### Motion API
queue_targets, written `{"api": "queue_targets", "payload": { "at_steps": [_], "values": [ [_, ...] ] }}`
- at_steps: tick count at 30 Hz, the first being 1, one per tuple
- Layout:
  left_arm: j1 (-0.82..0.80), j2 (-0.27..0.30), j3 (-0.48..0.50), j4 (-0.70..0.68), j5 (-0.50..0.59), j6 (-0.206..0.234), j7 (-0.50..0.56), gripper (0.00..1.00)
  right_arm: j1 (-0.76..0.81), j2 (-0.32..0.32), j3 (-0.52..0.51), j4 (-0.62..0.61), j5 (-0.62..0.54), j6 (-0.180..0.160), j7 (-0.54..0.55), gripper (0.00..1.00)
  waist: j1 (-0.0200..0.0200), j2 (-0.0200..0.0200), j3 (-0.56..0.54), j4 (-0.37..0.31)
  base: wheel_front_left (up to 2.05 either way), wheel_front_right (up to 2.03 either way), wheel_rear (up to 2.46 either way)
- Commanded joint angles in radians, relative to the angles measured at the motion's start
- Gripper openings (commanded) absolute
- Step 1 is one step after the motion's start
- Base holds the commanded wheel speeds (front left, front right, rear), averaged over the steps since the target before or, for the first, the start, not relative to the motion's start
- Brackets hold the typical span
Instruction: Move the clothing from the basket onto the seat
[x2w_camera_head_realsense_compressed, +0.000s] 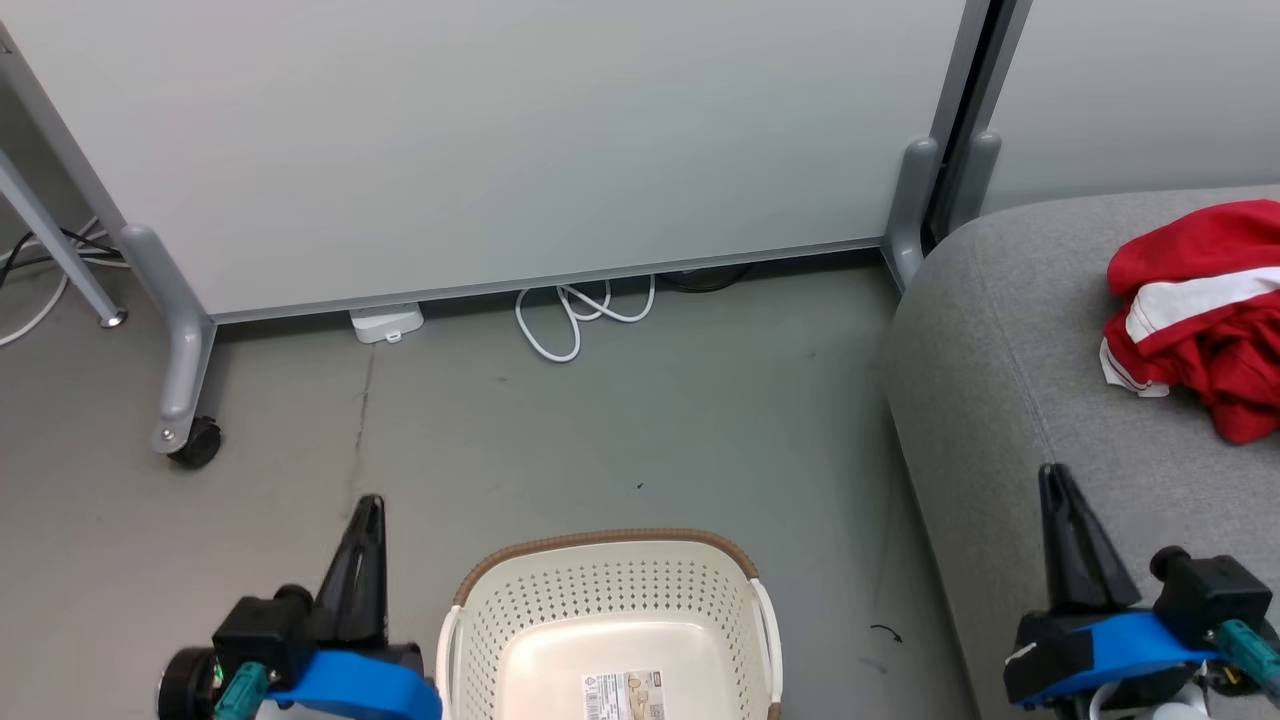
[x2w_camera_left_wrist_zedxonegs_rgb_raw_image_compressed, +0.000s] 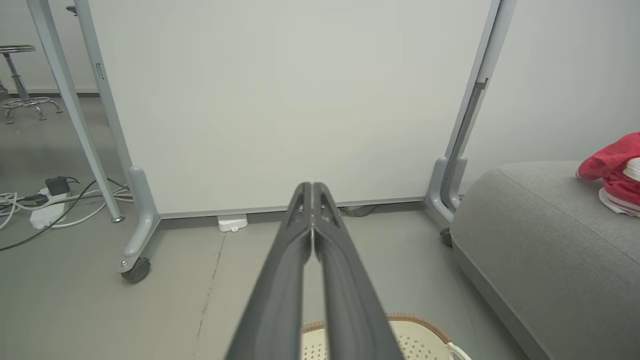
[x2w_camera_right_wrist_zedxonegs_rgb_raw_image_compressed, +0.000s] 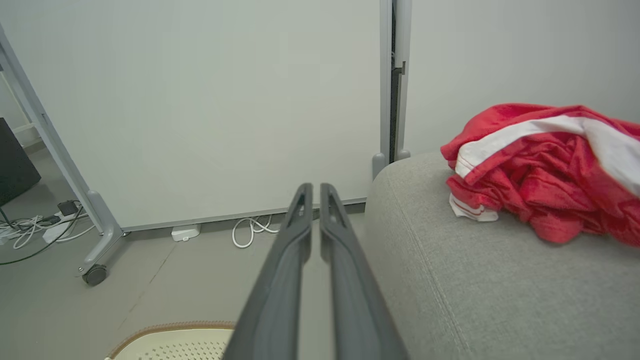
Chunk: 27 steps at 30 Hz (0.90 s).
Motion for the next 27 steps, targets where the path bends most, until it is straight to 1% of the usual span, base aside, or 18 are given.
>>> {"api": "queue_targets", "payload": {
  "at_steps": [1,13,27],
  "values": [
    [-0.007,0.001,0.004,-0.003,-0.017,0.0,0.005,0.0,-0.007,-0.001,-0.004,-0.001,0.016,0.0,0.006,0.0,0.0,0.0,0.0,0.0,0.0,0.0,0.0],
    [-0.018,-0.003,0.034,-0.011,-0.251,-0.001,0.066,0.0,-0.012,-0.001,-0.007,-0.005,0.254,0.0,0.066,0.0,0.0,0.0,-0.003,0.0,0.0,0.0,0.0],
    [-0.028,-0.006,0.06,-0.022,-0.486,-0.003,0.123,0.0,-0.015,-0.002,-0.007,-0.011,0.491,0.0,0.123,0.0,0.0,0.0,-0.005,0.0,0.0,0.0,0.0]
  ]
}}
